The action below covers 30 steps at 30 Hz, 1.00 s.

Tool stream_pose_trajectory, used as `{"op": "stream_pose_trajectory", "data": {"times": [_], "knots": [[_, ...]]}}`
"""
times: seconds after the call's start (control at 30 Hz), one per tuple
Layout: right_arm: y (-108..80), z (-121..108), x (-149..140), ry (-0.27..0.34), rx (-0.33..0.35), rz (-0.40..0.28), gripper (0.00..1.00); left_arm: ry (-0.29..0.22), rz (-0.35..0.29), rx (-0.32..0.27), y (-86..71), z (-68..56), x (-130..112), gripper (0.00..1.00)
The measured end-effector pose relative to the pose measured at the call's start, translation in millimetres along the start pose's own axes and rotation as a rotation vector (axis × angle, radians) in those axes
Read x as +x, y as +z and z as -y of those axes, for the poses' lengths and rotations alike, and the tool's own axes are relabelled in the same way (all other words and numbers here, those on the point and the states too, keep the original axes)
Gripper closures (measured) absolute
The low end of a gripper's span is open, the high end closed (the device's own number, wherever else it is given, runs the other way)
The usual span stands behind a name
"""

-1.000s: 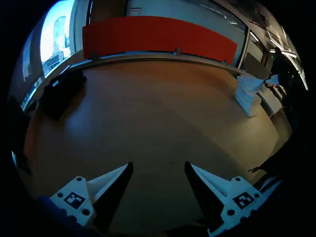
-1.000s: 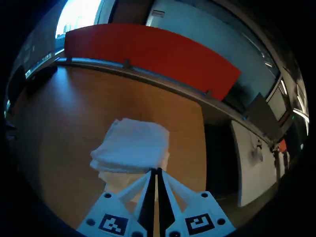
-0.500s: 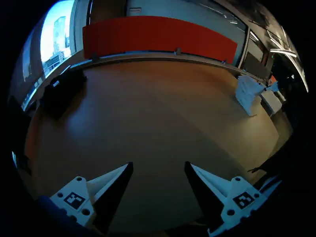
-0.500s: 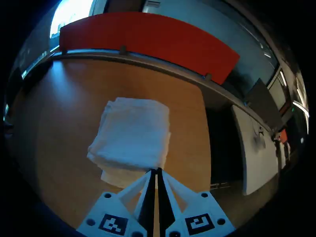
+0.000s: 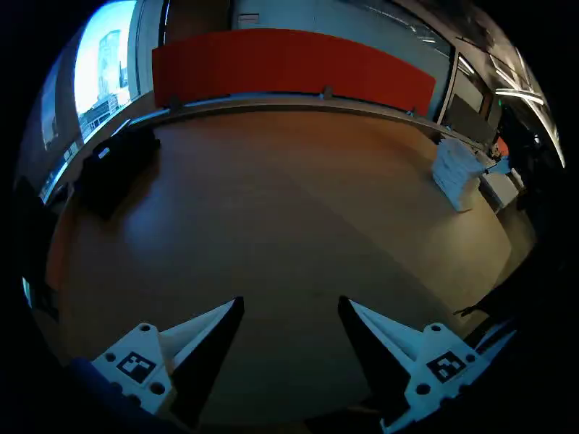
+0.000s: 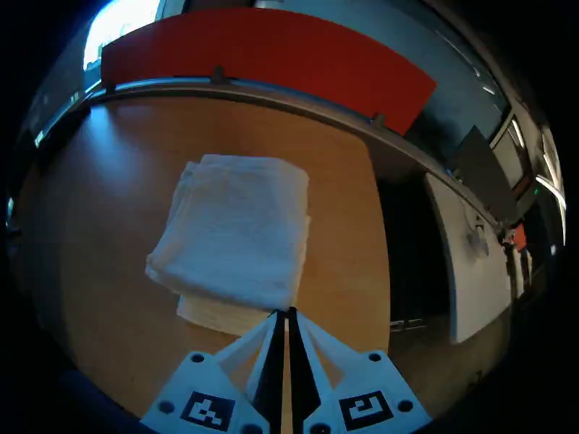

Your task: Fold towel

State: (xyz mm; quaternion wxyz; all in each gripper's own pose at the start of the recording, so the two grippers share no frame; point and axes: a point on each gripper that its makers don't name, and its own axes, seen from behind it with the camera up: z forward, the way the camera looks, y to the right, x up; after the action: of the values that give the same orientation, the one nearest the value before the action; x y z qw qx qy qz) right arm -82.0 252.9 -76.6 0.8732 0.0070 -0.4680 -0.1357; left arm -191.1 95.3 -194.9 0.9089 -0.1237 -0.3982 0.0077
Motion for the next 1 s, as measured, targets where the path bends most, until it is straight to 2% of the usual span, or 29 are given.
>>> {"op": "stream_pose_trajectory", "data": {"times": [0.4, 0.47, 0.53, 0.63, 0.8, 0.87, 1.0], "knots": [[5.7, 1, -3, 0.016, -0.011, 0.007, 0.94, 0.001, 0.001, 0.004, -0.7, 1.7, -1, 0.03], [5.7, 2, -3, 0.023, -0.011, 0.005, 0.87, 0.002, 0.001, 0.004, -1.0, 1.6, -1, 0.03], [5.6, 4, -4, 0.03, -0.009, 0.004, 0.7, 0.002, 0.0, 0.004, -1.3, 1.5, -2, 0.03], [5.3, 6, -5, 0.038, -0.002, 0.002, 0.39, 0.002, -0.001, 0.003, -1.6, 1.2, -2, 0.03], [4.0, 9, -3, 0.04, 0.0, -0.011, 0.1, 0.0, -0.003, 0.002, -1.8, 0.4, -2, 0.03], [3.4, 10, -2, 0.041, 0.0, -0.017, 0.02, 0.0, -0.004, 0.001, -1.9, 0.0, -2, 0.03], [2.3, 12, 1, 0.045, 0.001, -0.026, 0.0, -0.001, -0.006, 0.0, -2.3, -0.2, -2, 0.03]]}}
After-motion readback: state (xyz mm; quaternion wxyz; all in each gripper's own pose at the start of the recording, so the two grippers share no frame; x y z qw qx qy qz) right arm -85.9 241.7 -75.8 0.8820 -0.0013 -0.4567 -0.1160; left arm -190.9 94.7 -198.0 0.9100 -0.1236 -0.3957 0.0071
